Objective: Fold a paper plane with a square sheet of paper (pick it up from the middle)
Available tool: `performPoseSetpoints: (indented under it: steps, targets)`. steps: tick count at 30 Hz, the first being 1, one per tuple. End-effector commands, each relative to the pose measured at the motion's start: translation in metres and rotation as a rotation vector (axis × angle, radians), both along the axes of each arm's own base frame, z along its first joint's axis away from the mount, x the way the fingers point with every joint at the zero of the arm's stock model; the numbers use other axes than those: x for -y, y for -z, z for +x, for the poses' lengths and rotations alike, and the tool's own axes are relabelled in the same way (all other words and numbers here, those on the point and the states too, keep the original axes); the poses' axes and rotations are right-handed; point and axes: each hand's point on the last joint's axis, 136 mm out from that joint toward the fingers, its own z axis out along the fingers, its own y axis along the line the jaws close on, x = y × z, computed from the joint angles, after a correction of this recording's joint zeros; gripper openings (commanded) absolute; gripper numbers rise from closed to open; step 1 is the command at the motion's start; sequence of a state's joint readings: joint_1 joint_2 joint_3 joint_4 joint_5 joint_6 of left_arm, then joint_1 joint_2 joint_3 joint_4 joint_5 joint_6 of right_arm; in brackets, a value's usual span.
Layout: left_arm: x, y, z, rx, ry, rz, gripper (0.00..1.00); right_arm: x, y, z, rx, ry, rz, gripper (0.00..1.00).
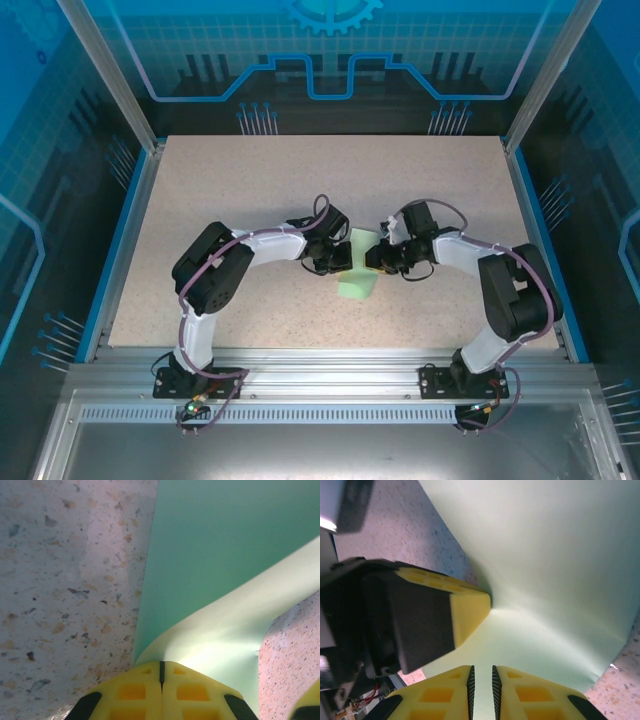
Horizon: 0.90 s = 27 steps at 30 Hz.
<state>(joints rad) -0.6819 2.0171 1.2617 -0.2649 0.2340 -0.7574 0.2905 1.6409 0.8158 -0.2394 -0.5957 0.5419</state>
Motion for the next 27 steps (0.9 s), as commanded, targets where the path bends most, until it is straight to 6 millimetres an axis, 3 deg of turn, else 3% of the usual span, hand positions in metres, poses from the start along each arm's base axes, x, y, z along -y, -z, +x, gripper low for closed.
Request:
performPoseSetpoints:
  steps: [1, 9, 19, 27]
  targets:
    - [-0.007, 0.025, -0.015, -0.063, 0.027, 0.075, 0.0, 0.0, 0.025, -0.019, -0.081, -0.019, -0.007, 0.19]
    - [-0.007, 0.025, -0.016, -0.063, 0.032, 0.076, 0.0, 0.009, 0.054, -0.03, -0.141, -0.019, -0.071, 0.19]
    - [-0.008, 0.025, -0.017, -0.064, 0.033, 0.081, 0.0, -0.008, 0.006, -0.034, -0.045, -0.067, -0.012, 0.2]
    - [-0.006, 0.023, -0.016, -0.063, 0.035, 0.079, 0.0, -0.005, 0.04, -0.051, -0.105, -0.056, -0.069, 0.19]
